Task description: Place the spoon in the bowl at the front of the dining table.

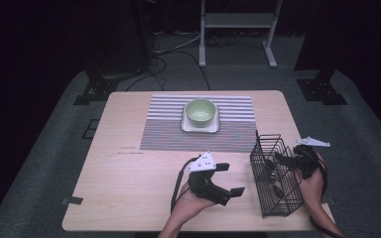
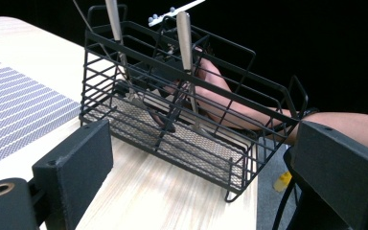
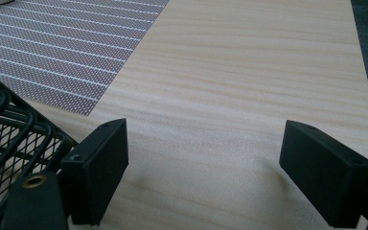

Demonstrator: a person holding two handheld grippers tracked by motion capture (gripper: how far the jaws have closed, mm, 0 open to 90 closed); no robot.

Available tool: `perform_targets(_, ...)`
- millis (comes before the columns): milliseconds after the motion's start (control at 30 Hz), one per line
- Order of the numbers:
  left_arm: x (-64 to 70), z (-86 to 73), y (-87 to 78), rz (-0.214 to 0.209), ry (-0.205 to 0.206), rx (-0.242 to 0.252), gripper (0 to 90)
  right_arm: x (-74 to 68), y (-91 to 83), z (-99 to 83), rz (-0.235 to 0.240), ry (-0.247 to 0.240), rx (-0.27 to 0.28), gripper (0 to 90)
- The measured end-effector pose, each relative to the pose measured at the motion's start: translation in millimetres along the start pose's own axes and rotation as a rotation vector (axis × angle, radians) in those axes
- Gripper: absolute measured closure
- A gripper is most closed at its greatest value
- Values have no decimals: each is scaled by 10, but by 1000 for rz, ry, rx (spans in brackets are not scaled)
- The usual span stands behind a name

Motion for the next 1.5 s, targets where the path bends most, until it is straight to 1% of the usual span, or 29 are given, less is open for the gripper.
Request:
perform_targets(100, 9, 15, 20, -6, -4, 1, 60, 1, 0, 0, 1, 2, 0, 161)
perform_targets(500, 46, 85, 121, -14, 3, -12, 60, -3, 2, 2, 1, -3, 1, 161)
perform_targets(967, 84, 184, 269, -5, -2, -20, 62, -9, 3, 4, 3, -3, 3, 161)
perform_targets(1333, 86, 228, 333, 9, -1, -27, 68, -8, 3, 4, 5, -2, 4, 161)
perform_targets(1500, 87, 241, 366, 16, -10, -29, 70, -8, 3, 4, 5, -1, 3, 161)
Point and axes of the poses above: each handheld gripper's, and its own axes: y roughly forward along the jaws, z roughly out of its top, x roughly to its right, the point moved 1 cm from there along y, roughly forward along the jaws, and after that the axes turned 10 degrees about -y, right-handed, at the moved point
